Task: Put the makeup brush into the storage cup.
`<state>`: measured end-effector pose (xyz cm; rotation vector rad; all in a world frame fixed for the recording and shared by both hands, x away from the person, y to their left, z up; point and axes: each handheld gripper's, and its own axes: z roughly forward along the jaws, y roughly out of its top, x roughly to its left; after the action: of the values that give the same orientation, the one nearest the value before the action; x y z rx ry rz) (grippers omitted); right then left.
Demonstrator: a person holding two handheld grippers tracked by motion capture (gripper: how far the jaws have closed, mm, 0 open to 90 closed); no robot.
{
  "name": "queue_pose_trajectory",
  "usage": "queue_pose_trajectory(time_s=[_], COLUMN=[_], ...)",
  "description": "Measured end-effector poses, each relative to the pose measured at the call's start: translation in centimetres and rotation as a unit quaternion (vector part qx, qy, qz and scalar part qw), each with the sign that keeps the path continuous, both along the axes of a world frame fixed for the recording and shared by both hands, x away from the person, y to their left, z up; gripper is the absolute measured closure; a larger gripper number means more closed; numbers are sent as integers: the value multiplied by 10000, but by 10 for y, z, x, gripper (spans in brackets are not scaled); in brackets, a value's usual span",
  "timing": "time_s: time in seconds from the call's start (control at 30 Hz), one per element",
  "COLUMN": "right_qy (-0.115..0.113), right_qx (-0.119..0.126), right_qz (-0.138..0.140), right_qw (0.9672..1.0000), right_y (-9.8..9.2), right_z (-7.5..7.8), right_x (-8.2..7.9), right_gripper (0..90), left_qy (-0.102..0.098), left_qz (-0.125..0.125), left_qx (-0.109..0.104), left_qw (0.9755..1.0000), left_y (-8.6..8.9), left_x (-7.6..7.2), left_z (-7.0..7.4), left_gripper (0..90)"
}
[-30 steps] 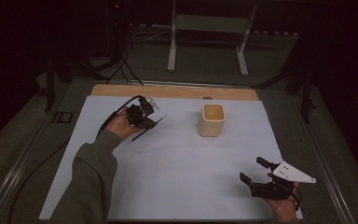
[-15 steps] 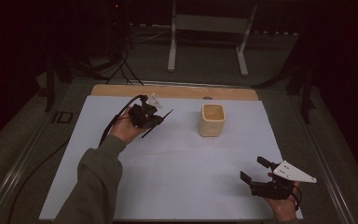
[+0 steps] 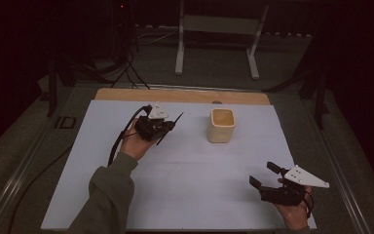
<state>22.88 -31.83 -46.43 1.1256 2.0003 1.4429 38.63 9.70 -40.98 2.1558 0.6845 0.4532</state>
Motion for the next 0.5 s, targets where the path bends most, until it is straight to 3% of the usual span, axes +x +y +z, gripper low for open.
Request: queue_pose_trajectory(time_s=[0.3,0.5], right_qy=[-58,-73], right_qx=[-8,32], right_qz=[9,8], right_qw=[10000,10000], right_y=[4,5], right_z=[9,12], right_x=[8,11], right_gripper=[115,115], left_qy=[-218,-411], left_qz=[185,246], left_qx=[-353,-640], left_qw=[9990,9968], left_y=[-3,-12], left_x=[-5,-10], left_z=[-3,-3], left_gripper=[866,865])
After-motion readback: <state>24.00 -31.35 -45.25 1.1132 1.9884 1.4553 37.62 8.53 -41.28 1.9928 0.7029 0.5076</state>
